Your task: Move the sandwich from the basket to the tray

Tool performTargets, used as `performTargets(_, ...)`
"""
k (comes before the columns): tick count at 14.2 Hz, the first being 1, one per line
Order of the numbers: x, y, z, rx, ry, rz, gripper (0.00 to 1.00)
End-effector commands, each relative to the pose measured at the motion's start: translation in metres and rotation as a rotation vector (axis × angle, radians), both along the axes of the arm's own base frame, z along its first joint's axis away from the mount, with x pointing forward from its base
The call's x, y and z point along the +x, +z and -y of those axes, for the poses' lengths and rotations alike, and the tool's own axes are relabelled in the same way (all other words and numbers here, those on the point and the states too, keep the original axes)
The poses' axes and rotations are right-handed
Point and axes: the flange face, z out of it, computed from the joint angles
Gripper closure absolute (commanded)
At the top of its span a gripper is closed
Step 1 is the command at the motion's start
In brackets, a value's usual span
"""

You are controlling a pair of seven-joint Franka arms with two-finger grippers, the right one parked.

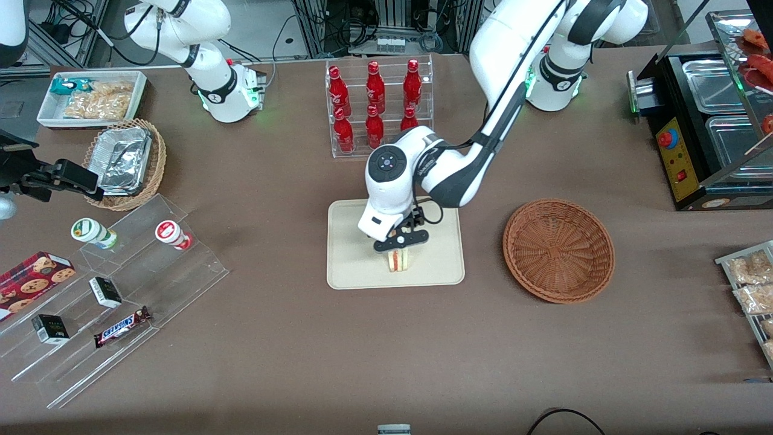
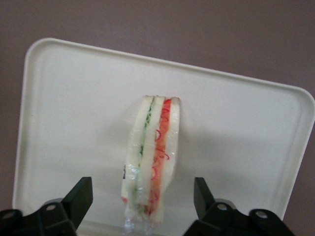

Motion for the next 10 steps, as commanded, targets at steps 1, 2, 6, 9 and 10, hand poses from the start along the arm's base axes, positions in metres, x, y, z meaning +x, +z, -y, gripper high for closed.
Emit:
performTargets(1, 0.016, 0.051, -0.035, 0.011, 0.049, 0.008, 0.0)
performTargets(2, 0.027, 0.065, -0.058, 0.02, 0.111, -0.02, 0.0)
performTargets(6, 0.055, 0.091, -0.137, 0.052, 0.238, -0.142, 0.0)
performTargets(9, 0.072, 0.1, -0.199, 0.059, 0.217, -0.184, 0.0)
performTargets(10, 0.073, 0.105, -0.219, 0.055, 0.205, -0.189, 0.0)
